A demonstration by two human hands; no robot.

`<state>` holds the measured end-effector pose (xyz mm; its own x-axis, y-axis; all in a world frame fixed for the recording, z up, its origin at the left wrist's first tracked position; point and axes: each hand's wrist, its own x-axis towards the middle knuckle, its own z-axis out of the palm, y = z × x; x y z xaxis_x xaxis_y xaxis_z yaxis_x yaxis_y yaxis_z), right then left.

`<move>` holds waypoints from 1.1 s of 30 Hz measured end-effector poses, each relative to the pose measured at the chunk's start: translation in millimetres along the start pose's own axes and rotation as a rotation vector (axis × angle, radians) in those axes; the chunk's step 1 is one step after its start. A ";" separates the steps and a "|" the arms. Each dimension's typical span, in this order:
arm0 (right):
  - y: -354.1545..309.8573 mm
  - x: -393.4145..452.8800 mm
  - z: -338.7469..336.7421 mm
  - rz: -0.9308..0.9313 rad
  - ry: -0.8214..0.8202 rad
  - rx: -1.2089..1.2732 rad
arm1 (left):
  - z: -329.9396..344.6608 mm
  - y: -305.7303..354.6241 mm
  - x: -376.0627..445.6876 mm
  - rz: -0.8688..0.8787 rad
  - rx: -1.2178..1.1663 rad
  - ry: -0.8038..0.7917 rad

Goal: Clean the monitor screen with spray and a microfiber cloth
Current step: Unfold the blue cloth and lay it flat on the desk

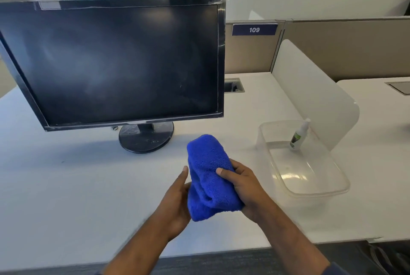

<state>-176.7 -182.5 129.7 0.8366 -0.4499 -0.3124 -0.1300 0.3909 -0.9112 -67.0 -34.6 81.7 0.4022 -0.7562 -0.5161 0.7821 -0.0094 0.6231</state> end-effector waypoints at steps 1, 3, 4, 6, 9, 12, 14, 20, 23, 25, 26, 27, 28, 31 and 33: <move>5.4 0.7 1.3 0.016 0.010 -0.026 | 1.4 -0.5 1.0 0.034 0.005 0.056; 15.2 1.7 4.4 0.022 0.066 -0.159 | -0.9 -0.4 4.3 0.122 0.045 0.169; 19.2 2.0 6.2 0.011 0.105 -0.258 | -2.3 0.7 4.5 0.171 0.079 0.201; 25.2 2.1 9.7 -0.022 0.179 -0.461 | -4.3 3.5 2.4 0.245 0.162 0.258; 28.0 2.2 16.1 -0.101 0.175 -0.541 | -1.0 8.9 -2.4 0.322 0.230 0.284; 25.9 1.0 26.0 -0.074 0.029 -0.346 | 7.7 13.2 -7.4 0.380 0.260 0.227; 24.8 0.3 30.4 -0.048 -0.050 -0.217 | 14.2 16.2 -10.0 0.396 0.286 0.177; 27.0 5.4 26.3 0.027 0.012 -0.104 | 11.5 26.6 -12.1 0.356 0.358 0.179; 26.8 7.7 17.1 0.040 0.033 -0.080 | 0.7 35.4 -14.3 0.351 0.388 0.211; 26.1 7.4 11.1 0.028 0.048 -0.093 | -7.9 42.7 -18.1 0.349 0.414 0.222; 26.5 7.3 8.3 0.018 0.061 -0.095 | -12.6 46.2 -20.2 0.345 0.434 0.230; 27.6 7.8 5.3 0.011 0.083 -0.093 | -17.8 49.4 -21.7 0.337 0.459 0.248; 28.9 8.8 2.6 0.008 0.109 -0.088 | -23.2 52.3 -22.4 0.323 0.487 0.273; 38.7 15.4 -8.3 0.042 0.220 -0.120 | -40.0 57.3 -19.4 0.257 0.581 0.347; 48.0 20.8 -14.6 0.100 0.297 -0.201 | -50.1 56.2 -14.7 0.198 0.679 0.401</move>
<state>-173.3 -184.8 75.5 0.6274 -0.6426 -0.4398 -0.3296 0.2925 -0.8977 -5.2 8.7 94.8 0.7438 -0.4945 -0.4497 0.2707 -0.3922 0.8791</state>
